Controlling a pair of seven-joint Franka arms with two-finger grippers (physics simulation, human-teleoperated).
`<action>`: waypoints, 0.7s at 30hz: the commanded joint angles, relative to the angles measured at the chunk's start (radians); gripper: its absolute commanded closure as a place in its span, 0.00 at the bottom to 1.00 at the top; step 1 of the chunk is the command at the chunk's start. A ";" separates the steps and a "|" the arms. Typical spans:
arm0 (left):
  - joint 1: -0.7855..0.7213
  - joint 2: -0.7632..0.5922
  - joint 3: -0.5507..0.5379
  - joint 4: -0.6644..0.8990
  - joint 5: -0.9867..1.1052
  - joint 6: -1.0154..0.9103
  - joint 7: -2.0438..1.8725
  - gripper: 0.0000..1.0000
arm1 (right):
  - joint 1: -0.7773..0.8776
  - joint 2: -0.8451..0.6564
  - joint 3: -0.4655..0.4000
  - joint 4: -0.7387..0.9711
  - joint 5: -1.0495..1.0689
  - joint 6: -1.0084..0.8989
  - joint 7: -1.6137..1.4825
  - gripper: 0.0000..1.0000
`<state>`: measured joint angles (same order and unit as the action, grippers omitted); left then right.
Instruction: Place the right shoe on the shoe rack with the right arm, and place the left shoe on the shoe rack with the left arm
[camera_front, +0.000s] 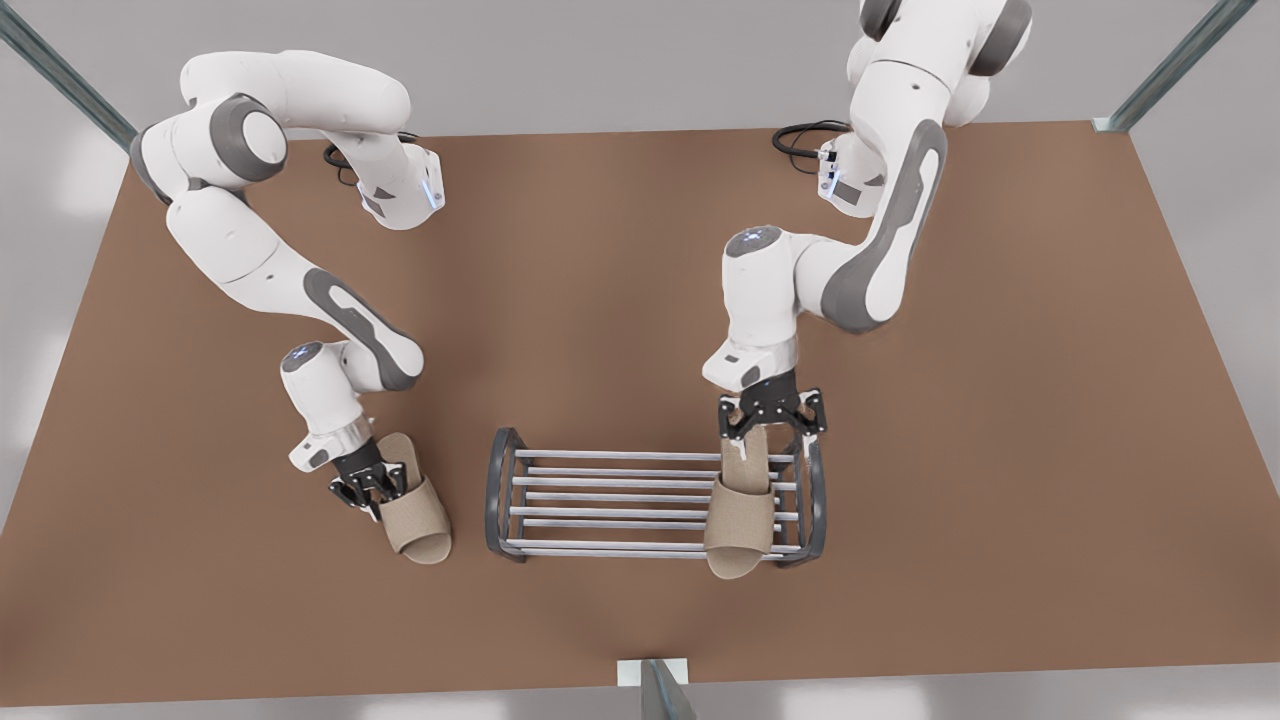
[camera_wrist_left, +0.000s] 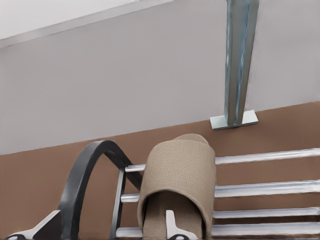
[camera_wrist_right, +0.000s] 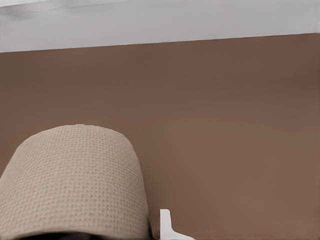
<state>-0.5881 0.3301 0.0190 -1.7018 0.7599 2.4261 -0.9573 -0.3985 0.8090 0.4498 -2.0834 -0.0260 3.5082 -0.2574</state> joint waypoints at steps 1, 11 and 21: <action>-0.004 -0.078 -0.053 0.010 -0.126 -0.214 -0.164 0.00 | -0.016 -0.005 0.001 -0.004 0.005 -0.005 -0.008 0.79; 0.427 -0.140 -0.057 0.256 -0.646 -0.810 0.809 0.00 | -0.031 -0.099 0.015 -0.035 0.006 -0.029 0.044 0.79; 0.554 -0.227 -0.065 0.096 -0.837 -0.660 0.970 0.00 | 0.061 -0.441 0.089 0.471 -0.009 -1.241 0.434 0.79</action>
<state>-0.0349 0.1132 -0.0443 -1.5921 -0.0659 1.7049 -0.4388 -0.3543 0.3790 0.5347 -1.6333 -0.0287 2.7041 -0.1225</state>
